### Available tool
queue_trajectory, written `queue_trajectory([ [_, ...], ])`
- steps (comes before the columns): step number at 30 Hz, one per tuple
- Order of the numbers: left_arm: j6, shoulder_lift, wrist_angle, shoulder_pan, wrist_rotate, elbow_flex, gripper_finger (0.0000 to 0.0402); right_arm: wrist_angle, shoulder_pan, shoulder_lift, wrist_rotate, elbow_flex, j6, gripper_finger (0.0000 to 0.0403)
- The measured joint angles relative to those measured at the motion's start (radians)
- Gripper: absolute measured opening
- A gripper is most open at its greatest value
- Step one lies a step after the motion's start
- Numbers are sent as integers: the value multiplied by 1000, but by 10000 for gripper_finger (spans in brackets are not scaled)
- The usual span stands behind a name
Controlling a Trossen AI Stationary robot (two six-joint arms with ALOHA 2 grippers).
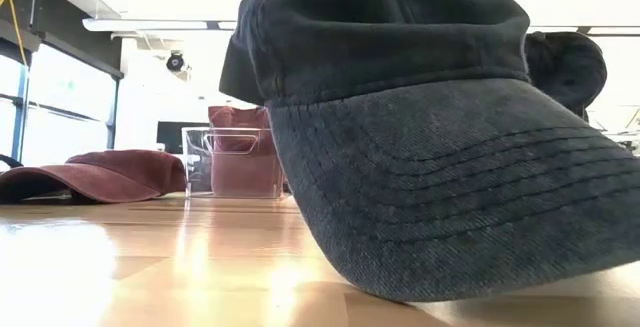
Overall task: Pick & Place hat
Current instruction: Put the blue cap into the right transparent bin
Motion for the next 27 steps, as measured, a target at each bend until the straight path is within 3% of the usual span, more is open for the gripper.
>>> queue_trajectory([
  [5, -95, 72, 17, 2, 80, -6, 278, -8, 0, 0, 1, 0, 1, 4],
  [10, -107, 82, 16, 1, 178, -2, 238, -30, 16, -27, 20, 0, 27, 10],
  [16, -81, 81, 59, 1, 208, -3, 131, -41, 73, -87, 11, 0, 28, 8],
  [21, -36, 81, 136, 1, 305, -3, 20, -44, 104, -89, -41, 0, 83, 11],
  [27, 77, 61, 127, 2, 332, -4, 21, -37, 127, -81, -176, -2, 77, 40],
])
